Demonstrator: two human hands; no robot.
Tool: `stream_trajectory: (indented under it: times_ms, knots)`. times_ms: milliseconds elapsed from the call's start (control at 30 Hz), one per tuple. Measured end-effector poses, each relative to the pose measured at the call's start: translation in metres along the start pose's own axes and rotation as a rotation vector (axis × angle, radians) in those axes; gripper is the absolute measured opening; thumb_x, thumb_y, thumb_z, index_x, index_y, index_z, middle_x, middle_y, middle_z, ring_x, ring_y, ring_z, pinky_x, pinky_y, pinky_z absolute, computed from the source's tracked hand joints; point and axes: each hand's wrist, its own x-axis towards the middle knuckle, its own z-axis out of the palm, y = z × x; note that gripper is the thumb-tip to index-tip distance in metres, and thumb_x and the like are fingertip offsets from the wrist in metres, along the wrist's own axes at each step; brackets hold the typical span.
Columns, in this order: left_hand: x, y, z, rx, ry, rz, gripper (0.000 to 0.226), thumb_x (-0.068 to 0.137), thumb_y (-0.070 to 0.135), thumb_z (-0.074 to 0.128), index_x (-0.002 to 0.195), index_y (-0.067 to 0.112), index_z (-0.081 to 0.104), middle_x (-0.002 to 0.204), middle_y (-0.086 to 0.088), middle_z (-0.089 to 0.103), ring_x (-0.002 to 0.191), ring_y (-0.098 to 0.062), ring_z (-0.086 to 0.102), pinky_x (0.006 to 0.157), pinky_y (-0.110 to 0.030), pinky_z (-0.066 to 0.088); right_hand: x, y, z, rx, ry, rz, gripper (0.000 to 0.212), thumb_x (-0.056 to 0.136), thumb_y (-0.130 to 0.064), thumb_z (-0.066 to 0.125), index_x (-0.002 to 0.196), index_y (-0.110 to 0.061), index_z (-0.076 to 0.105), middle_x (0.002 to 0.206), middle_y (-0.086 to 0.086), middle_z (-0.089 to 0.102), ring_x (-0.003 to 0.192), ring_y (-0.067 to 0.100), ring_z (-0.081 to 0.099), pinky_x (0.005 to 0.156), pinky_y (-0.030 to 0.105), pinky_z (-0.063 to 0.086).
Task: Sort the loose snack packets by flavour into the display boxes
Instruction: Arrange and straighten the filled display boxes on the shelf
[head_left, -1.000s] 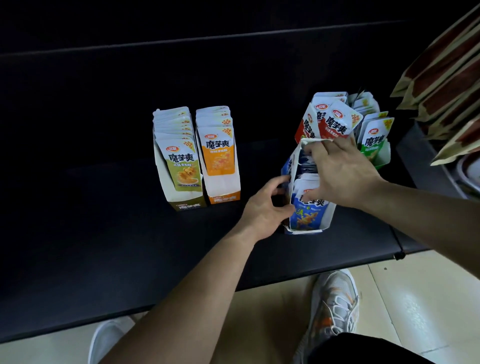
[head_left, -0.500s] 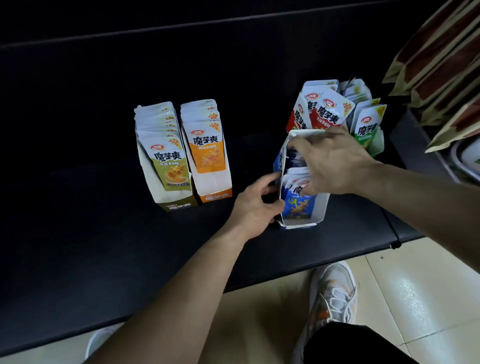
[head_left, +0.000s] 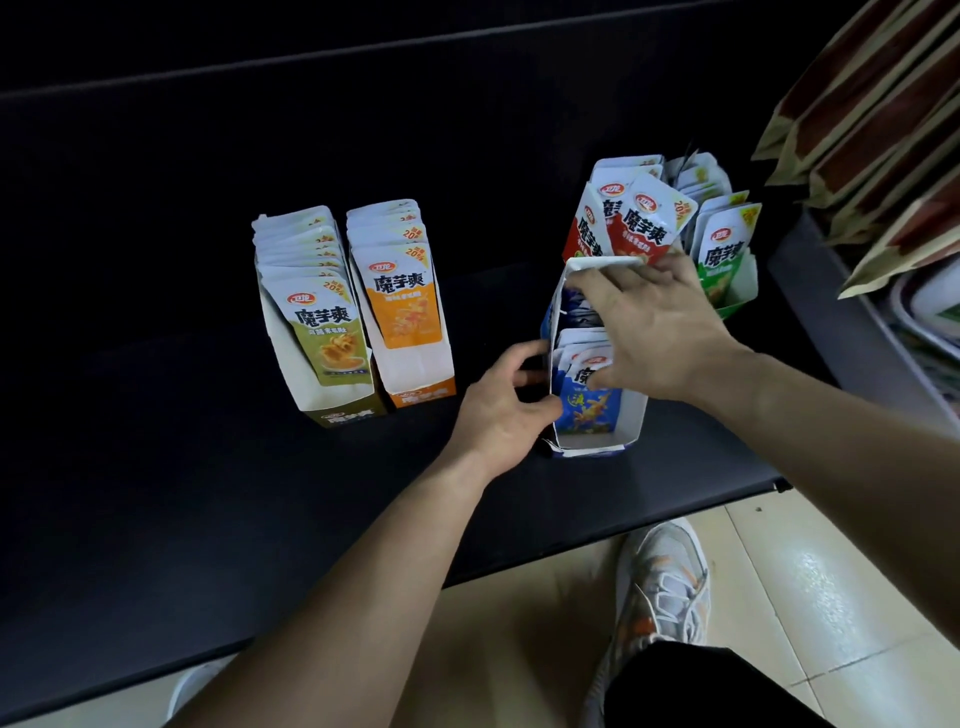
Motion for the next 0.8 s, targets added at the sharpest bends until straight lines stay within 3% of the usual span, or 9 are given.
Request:
stream_trajectory:
  times_ms: [67,133,200,300,467,567,633,700,800]
  knots:
    - [0.001,0.004,0.002,0.03,0.009,0.0,0.058,0.089,0.018,0.071,0.138,0.038,0.047,0.104,0.022,0.057,0.097,-0.004,0.063,0.066,-0.009,0.051,0.001,0.003,-0.004,0.042,-0.001,0.01,0.115,0.049,-0.062,0.088,0.144,-0.026,0.033,0.138,0.003,0.044,0.125,0.029,0.048,0.11,0.05,0.027]
    - [0.004,0.009,0.003,0.057,0.029,0.008,0.057,0.087,0.019,0.074,0.136,0.034,0.048,0.107,0.021,0.057,0.101,-0.008,0.064,0.066,-0.007,0.048,-0.002,0.004,-0.006,0.08,0.034,0.028,0.119,0.045,-0.065,0.088,0.143,-0.025,0.034,0.138,0.004,0.039,0.125,0.03,0.041,0.11,0.051,0.03]
    - [0.007,0.013,0.004,0.089,0.046,0.023,0.062,0.083,0.021,0.08,0.135,0.032,0.048,0.116,0.019,0.058,0.11,-0.008,0.061,0.083,-0.017,0.052,-0.006,0.005,-0.007,0.088,0.067,0.05,0.121,0.042,-0.068,0.087,0.142,-0.024,0.034,0.136,0.005,0.04,0.123,0.03,0.04,0.107,0.051,0.032]
    - [0.01,0.016,0.007,0.164,0.061,0.034,0.082,0.076,0.027,0.086,0.142,0.036,0.039,0.133,0.012,0.054,0.123,-0.01,0.051,0.103,-0.031,0.044,-0.014,0.007,-0.003,0.128,0.112,0.108,0.126,0.04,-0.072,0.086,0.144,-0.022,0.035,0.135,0.007,0.04,0.123,0.032,0.04,0.105,0.05,0.034]
    - [0.016,0.018,0.01,0.228,0.108,0.045,0.083,0.075,0.027,0.086,0.142,0.039,0.038,0.137,0.007,0.056,0.128,-0.015,0.051,0.106,-0.039,0.045,-0.035,0.015,0.01,0.439,0.188,0.229,0.131,0.048,-0.058,0.091,0.153,-0.021,0.021,0.146,0.011,0.031,0.136,0.032,0.031,0.113,0.05,0.033]
    - [0.017,0.017,0.011,0.217,0.11,0.036,0.081,0.077,0.025,0.085,0.141,0.04,0.038,0.137,0.006,0.056,0.126,-0.015,0.053,0.105,-0.041,0.048,-0.052,0.022,0.024,0.759,0.123,0.375,0.125,0.058,-0.042,0.094,0.153,-0.03,0.013,0.145,-0.001,0.037,0.135,0.019,0.043,0.106,0.04,0.043]
    - [0.016,0.017,0.011,0.22,0.1,0.04,0.082,0.079,0.024,0.083,0.144,0.039,0.036,0.141,0.005,0.053,0.13,-0.016,0.05,0.107,-0.038,0.046,-0.061,0.022,0.034,0.92,0.052,0.418,0.111,0.066,-0.032,0.092,0.152,-0.034,0.02,0.127,-0.016,0.053,0.111,0.001,0.062,0.087,0.026,0.053]
    - [0.016,0.017,0.012,0.234,0.069,0.037,0.087,0.082,0.022,0.081,0.15,0.04,0.029,0.148,0.005,0.048,0.136,-0.016,0.044,0.101,-0.029,0.042,-0.064,0.016,0.041,1.035,0.043,0.425,0.096,0.075,-0.021,0.088,0.151,-0.035,0.031,0.116,-0.02,0.061,0.088,-0.007,0.066,0.073,0.016,0.054]
    - [0.018,0.017,0.013,0.26,0.04,0.034,0.095,0.085,0.018,0.079,0.155,0.042,0.019,0.152,0.005,0.046,0.141,-0.016,0.039,0.105,-0.034,0.044,-0.061,0.009,0.044,1.064,0.092,0.399,0.078,0.08,-0.016,0.082,0.145,-0.036,0.042,0.115,-0.02,0.064,0.095,-0.005,0.066,0.083,0.026,0.058]
